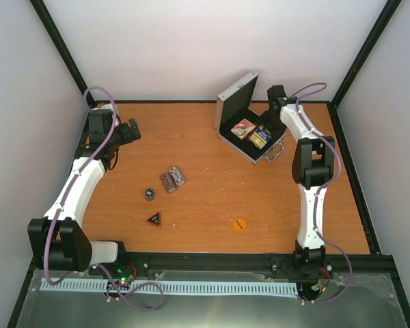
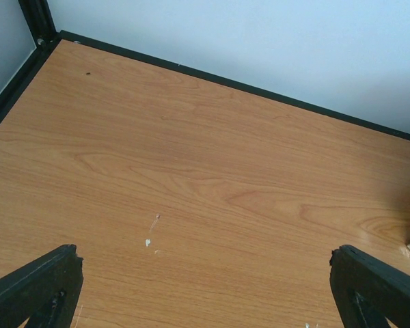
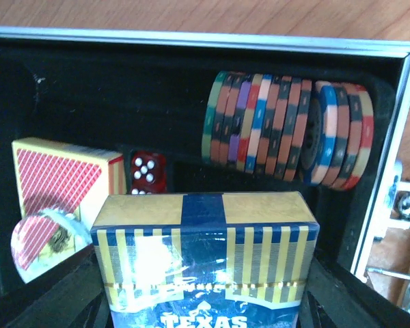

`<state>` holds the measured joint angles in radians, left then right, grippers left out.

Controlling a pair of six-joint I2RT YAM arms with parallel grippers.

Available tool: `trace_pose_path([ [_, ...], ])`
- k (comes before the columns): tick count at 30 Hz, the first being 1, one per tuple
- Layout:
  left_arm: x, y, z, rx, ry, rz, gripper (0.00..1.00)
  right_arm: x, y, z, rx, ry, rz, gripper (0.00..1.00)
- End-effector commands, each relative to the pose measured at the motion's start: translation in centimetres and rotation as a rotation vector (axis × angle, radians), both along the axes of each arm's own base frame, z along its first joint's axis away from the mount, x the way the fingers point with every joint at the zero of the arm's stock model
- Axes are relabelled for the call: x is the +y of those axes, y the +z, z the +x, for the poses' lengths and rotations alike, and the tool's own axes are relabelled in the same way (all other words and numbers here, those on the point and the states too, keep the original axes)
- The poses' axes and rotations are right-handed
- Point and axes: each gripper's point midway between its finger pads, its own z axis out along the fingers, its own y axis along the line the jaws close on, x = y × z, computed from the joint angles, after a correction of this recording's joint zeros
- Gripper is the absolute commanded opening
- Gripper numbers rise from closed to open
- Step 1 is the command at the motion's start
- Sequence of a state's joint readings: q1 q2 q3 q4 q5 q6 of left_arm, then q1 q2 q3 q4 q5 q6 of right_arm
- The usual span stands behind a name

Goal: Pack up texas hold em set

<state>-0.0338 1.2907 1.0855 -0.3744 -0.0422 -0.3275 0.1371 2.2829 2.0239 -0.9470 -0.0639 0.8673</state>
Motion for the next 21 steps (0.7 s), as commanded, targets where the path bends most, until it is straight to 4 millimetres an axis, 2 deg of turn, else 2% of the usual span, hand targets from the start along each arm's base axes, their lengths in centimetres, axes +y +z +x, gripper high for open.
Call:
trace_pose_path([
  [1, 0.4, 1.5, 0.5, -0.04, 0.03, -0.002, 1.0, -0.9, -0.2, 1.0, 0.006, -0.059, 0.015, 0.58],
  [6, 0.5, 1.4, 0.6, -0.034, 0.037, -0.002, 1.0, -0.4, -1.2, 0.9, 0.035, -0.06, 0.045, 0.58],
  [11, 0.5, 1.2, 0.6, -0.029, 0.04, -0.001, 1.0, -0.4, -2.0, -0.2, 0.082, -0.057, 0.036, 0.58],
  [21, 0.4, 0.7, 0.5, -0.014, 0.034, -0.005, 1.0, 0.1, -2.5, -1.5, 0.129, -0.045, -0.001, 0.61],
])
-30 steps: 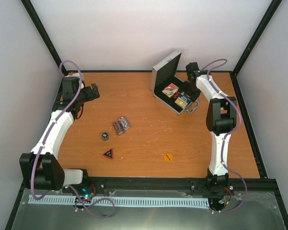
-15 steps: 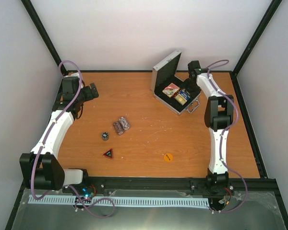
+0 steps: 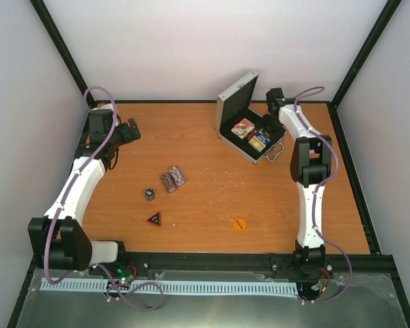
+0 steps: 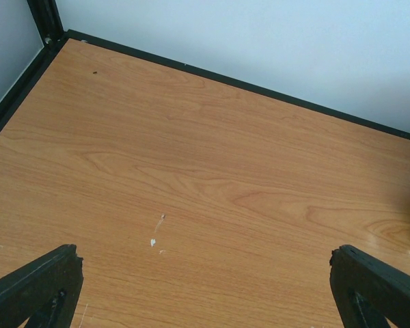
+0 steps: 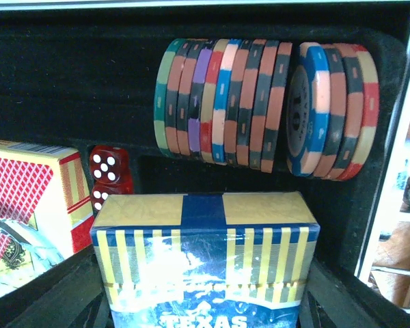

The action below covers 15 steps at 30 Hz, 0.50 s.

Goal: Pack up texas hold em set

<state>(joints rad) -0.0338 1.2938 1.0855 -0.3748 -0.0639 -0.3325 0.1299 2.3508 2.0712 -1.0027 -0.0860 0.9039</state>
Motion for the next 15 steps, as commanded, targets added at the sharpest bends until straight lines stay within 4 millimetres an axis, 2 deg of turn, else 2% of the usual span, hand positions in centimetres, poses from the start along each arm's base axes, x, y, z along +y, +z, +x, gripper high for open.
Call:
trace_pose_path([
  [1, 0.1, 0.8, 0.5, -0.018, 0.013, -0.012, 1.0, 0.3, -0.4, -1.3, 0.056, -0.004, -0.029, 0.61],
  [8, 0.0, 0.5, 0.4, -0.01, 0.009, -0.01, 1.0, -0.2, -0.2, -2.1, 0.072, -0.01, -0.08, 0.69],
  [15, 0.0, 0.5, 0.4, -0.009, 0.008, -0.01, 1.0, -0.7, 3.3, -0.7, -0.027, 0.004, -0.11, 0.86],
])
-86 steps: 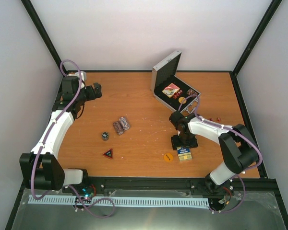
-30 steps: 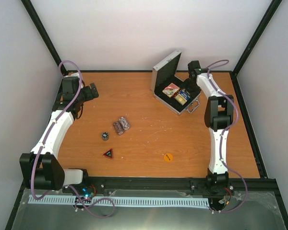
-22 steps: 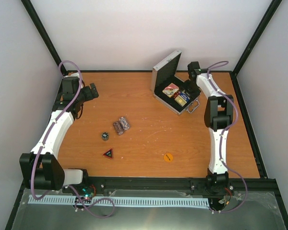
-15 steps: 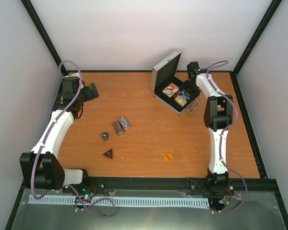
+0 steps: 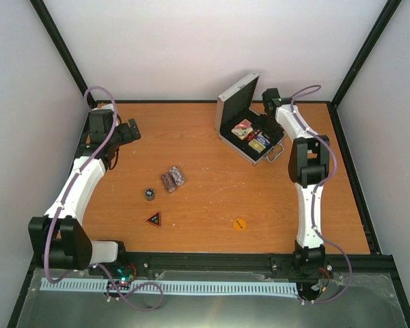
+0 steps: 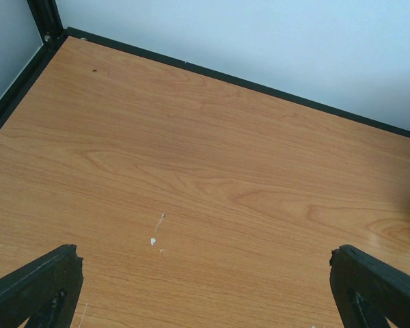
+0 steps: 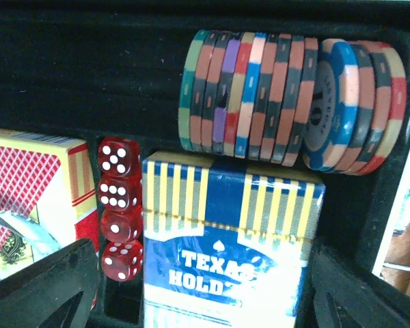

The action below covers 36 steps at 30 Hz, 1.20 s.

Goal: Pack up texas hold em set

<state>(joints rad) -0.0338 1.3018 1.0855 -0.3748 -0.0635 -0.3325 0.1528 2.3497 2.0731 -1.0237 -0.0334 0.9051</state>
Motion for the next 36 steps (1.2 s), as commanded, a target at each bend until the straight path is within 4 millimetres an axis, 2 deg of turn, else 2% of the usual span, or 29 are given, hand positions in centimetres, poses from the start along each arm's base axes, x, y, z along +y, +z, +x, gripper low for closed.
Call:
trace_pose_path([
  [1, 0.0, 0.9, 0.2, -0.018, 0.01, -0.01, 1.0, -1.0, 4.1, 0.0, -0.056, 0.005, -0.067, 0.87],
  [5, 0.1, 0.8, 0.1, -0.017, 0.013, -0.009, 1.0, -1.7, 6.2, 0.8, -0.13, 0.057, -0.123, 0.86],
  [8, 0.1, 0.8, 0.1, -0.018, 0.014, -0.01, 1.0, -1.8, 6.9, 1.4, -0.175, 0.118, -0.154, 0.74],
  [12, 0.0, 0.6, 0.2, -0.012, 0.012, -0.015, 1.0, -0.5, 6.2, 1.8, -0.18, 0.22, -0.115, 0.6],
  [16, 0.0, 0.6, 0.1, -0.01, 0.014, -0.02, 1.0, 0.6, 4.5, 1.3, -0.16, 0.242, -0.05, 0.47],
  [18, 0.1, 0.7, 0.0, -0.013, 0.018, -0.018, 1.0, 0.5, 4.6, 1.1, -0.164, 0.229, -0.054, 0.45],
  [22, 0.9, 1.1, -0.5, -0.018, 0.064, -0.002, 1.0, -0.9, 7.5, 0.9, -0.248, 0.24, -0.14, 0.5],
  [25, 1.2, 1.1, -1.1, -0.027, 0.085, -0.001, 1.0, -3.0, 8.7, -1.4, -0.249, 0.263, -0.221, 0.51],
  [27, 1.1, 0.8, -1.2, -0.024, 0.077, -0.008, 1.0, -4.5, 8.1, -3.9, -0.217, 0.27, -0.239, 0.51],
  [32, 0.9, 0.0, -1.3, 0.004, 0.063, 0.004, 1.0, -8.5, 4.8, -11.6, -0.123, 0.283, -0.237, 0.5],
  [36, 0.8, -0.3, -1.3, 0.01, 0.05, 0.009, 1.0, -11.3, 3.3, -15.0, -0.053, 0.283, -0.28, 0.49],
])
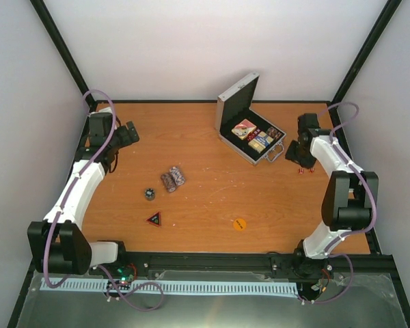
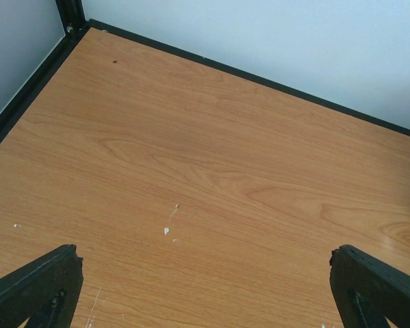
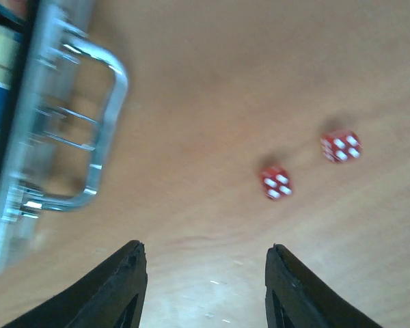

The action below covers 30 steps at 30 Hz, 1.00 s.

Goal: Pack up texas hold em set

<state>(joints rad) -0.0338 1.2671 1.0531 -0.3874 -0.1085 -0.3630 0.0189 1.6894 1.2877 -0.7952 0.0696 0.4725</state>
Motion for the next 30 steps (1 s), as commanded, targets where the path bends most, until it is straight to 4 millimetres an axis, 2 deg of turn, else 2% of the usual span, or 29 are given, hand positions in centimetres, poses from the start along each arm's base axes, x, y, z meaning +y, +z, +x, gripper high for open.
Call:
trace_pose_path([
  [1, -0.1, 0.0, -0.3, 0.004, -0.009, 0.006, 1.0, -2.9, -2.0, -2.7, 0.067, 0.024, -0.069, 0.48],
  [4, -0.5, -0.3, -0.2, 0.006, -0.029, -0.005, 1.0, -4.0, -3.0, -3.1, 0.095, 0.031, -0.052, 0.48],
  [8, -0.7, -0.4, -0.1, 0.007, -0.041, -0.009, 1.0, -4.8, -4.3, -2.5, 0.144, 0.05, -0.067, 0.45],
  [18, -0.4, 0.2, -0.2, -0.01, -0.025, -0.005, 1.0, -5.0, -6.6, -0.5, 0.199, 0.153, -0.08, 0.42],
  [23, -0.2, 0.1, -0.3, -0.01, -0.006, -0.015, 1.0, -5.8, -7.1, -0.6, 0.236, 0.159, -0.124, 0.39],
  [30, -0.1, 0.2, -0.4, -0.009, 0.004, -0.013, 1.0, -5.7, -8.0, -1.3, 0.27, 0.173, -0.12, 0.36],
])
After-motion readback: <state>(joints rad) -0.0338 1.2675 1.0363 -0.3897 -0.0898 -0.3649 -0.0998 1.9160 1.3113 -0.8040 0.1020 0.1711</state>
